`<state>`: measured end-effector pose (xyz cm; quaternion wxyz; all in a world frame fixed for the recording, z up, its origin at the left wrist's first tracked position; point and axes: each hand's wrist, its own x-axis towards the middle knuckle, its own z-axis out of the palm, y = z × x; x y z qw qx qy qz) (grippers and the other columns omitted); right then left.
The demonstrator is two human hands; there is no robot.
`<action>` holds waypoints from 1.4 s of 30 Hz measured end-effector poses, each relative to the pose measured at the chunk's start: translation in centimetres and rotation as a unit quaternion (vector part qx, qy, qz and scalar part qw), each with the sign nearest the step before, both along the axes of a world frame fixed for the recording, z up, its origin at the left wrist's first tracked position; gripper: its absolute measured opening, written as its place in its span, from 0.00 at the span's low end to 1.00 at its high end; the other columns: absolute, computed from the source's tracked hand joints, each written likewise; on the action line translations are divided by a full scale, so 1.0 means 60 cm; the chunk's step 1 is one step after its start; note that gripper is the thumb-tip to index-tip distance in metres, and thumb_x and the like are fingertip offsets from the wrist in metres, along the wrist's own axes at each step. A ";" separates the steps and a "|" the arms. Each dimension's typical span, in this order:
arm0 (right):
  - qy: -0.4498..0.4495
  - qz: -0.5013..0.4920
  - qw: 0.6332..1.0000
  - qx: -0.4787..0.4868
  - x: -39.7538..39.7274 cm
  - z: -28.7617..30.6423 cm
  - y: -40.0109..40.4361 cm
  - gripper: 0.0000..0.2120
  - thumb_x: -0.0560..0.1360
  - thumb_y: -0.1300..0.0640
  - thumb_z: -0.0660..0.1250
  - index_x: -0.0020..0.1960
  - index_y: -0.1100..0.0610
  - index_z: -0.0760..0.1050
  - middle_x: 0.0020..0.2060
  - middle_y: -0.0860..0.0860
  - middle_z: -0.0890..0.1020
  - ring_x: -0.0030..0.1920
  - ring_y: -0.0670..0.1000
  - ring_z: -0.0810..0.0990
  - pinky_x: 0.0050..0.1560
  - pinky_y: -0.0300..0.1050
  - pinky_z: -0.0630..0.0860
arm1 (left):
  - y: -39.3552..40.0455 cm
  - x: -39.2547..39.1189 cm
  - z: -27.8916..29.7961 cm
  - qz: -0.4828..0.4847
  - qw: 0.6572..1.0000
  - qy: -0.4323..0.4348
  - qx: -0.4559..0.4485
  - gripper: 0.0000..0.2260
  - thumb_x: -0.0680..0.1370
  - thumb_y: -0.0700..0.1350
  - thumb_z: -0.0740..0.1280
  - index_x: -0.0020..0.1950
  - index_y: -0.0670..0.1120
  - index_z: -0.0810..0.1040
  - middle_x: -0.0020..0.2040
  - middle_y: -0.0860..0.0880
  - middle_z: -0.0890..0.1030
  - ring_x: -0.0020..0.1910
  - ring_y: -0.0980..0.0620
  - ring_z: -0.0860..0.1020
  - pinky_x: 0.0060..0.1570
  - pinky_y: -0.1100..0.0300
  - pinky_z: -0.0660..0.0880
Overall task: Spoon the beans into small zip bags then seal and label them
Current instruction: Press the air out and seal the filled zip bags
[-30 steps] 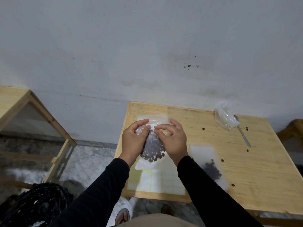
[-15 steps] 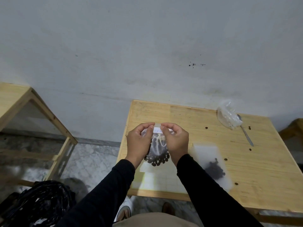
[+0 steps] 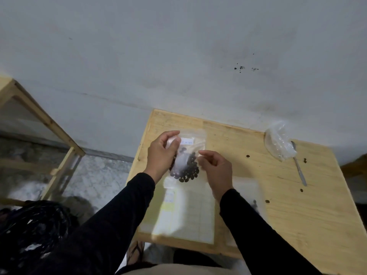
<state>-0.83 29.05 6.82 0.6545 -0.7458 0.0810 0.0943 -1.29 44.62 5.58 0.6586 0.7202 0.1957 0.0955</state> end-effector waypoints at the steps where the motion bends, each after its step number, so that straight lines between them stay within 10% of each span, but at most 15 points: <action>1: 0.010 -0.011 1.000 0.001 0.021 -0.007 -0.005 0.11 0.71 0.67 0.69 0.44 0.51 0.81 0.38 0.49 0.83 0.36 0.44 0.79 0.44 0.38 0.77 | -0.005 0.010 -0.011 -0.003 1.000 0.012 0.007 0.10 0.77 0.46 0.68 0.58 0.54 0.79 0.53 0.62 0.79 0.52 0.65 0.75 0.53 0.70 0.71; 14: -0.002 0.085 0.963 -0.256 0.165 -0.145 -0.018 0.08 0.72 0.61 0.69 0.50 0.57 0.80 0.48 0.54 0.81 0.43 0.46 0.75 0.41 0.20 0.64 | -0.037 0.089 -0.118 -0.014 0.967 0.165 0.196 0.13 0.76 0.42 0.69 0.60 0.44 0.79 0.57 0.47 0.81 0.49 0.57 0.76 0.58 0.69 0.69; 19: -0.035 0.130 0.938 -0.320 0.146 -0.135 -0.029 0.13 0.75 0.59 0.65 0.58 0.59 0.77 0.56 0.54 0.74 0.50 0.50 0.74 0.48 0.28 0.61 | -0.049 0.090 -0.104 -0.044 0.939 0.161 0.300 0.14 0.76 0.41 0.67 0.61 0.41 0.78 0.65 0.44 0.74 0.67 0.48 0.70 0.67 0.62 0.60; 24: -0.057 0.108 0.918 -0.377 0.107 -0.090 -0.069 0.16 0.77 0.59 0.62 0.63 0.63 0.74 0.60 0.58 0.76 0.62 0.55 0.73 0.63 0.40 0.62 | -0.098 0.064 -0.060 -0.100 0.950 0.134 0.265 0.15 0.77 0.42 0.64 0.64 0.43 0.74 0.62 0.45 0.75 0.62 0.48 0.72 0.56 0.71 0.61; 35: 0.070 -0.066 0.890 -0.445 -0.076 -0.061 -0.222 0.17 0.78 0.55 0.61 0.65 0.59 0.73 0.61 0.58 0.74 0.63 0.57 0.71 0.62 0.47 0.67 | -0.214 -0.080 -0.056 -0.313 0.904 0.211 0.203 0.25 0.77 0.50 0.66 0.71 0.41 0.67 0.64 0.44 0.76 0.63 0.48 0.73 0.58 0.64 0.66; 39: 0.107 -0.069 0.887 -0.444 -0.100 -0.072 -0.245 0.18 0.78 0.53 0.61 0.65 0.60 0.73 0.60 0.58 0.77 0.61 0.57 0.73 0.61 0.45 0.67 | -0.239 -0.095 -0.059 -0.325 0.898 0.222 0.198 0.04 0.78 0.48 0.64 0.46 0.56 0.70 0.43 0.56 0.75 0.50 0.50 0.74 0.42 0.68 0.65; 42: 0.115 -0.085 0.894 -0.424 -0.101 -0.073 -0.255 0.19 0.76 0.52 0.64 0.65 0.59 0.73 0.61 0.58 0.77 0.62 0.57 0.73 0.61 0.46 0.67 | -0.256 -0.097 -0.061 -0.324 0.899 0.215 0.202 0.17 0.77 0.46 0.64 0.36 0.56 0.57 0.34 0.58 0.66 0.43 0.52 0.70 0.41 0.68 0.62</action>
